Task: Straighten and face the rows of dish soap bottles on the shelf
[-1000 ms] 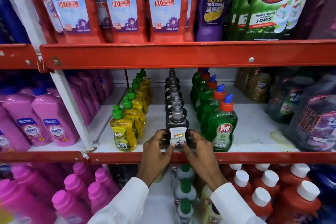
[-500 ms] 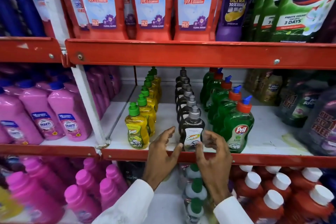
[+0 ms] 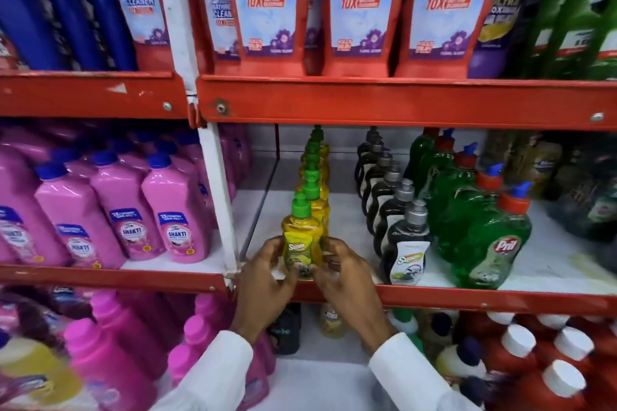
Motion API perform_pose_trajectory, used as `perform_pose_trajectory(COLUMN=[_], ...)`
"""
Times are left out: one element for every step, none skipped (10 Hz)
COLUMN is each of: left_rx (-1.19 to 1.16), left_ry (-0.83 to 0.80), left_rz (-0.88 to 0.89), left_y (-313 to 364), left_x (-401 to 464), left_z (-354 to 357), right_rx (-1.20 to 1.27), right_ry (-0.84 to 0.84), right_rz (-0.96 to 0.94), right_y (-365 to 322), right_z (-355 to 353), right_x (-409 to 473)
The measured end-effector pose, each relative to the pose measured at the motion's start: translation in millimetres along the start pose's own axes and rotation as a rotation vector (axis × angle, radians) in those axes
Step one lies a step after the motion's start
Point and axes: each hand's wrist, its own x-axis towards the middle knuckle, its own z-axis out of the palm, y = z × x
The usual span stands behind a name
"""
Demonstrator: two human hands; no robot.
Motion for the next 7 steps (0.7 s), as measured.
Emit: perform_pose_trajectory(left_rx=[-0.036, -0.069, -0.103, -0.111, -0.113, -0.109, -0.128], left_ry=[0.000, -0.012, -0.023, -0.033, -0.028, -0.023, 0.006], left_rz=[-0.022, -0.006, 0.007, 0.025, 0.019, 0.022, 0.046], left_y=[-6.2, -11.7, -12.1, -11.1, -8.3, -7.9, 0.0], left_x=[-2.1, -1.9, -0.5, -0.2, -1.2, -0.8, -4.2], left_z=[1.7, 3.0, 2.9, 3.1, 2.1, 2.4, 2.3], right_rx=[-0.015, -0.027, -0.026, -0.025, -0.015, -0.002, 0.067], right_ry=[-0.006, 0.030, 0.045, 0.048, 0.050, 0.049, 0.165], right_rz=[0.020, 0.058, 0.081, 0.105, 0.123, 0.142, 0.162], right_y=[5.2, 7.6, 8.2, 7.9, 11.5, 9.3, 4.3], right_z=[1.4, 1.6, 2.2, 2.9, 4.5, 4.1, 0.9], right_x=[-0.6, -0.8, -1.4, -1.8, -2.8, -1.2, -8.0])
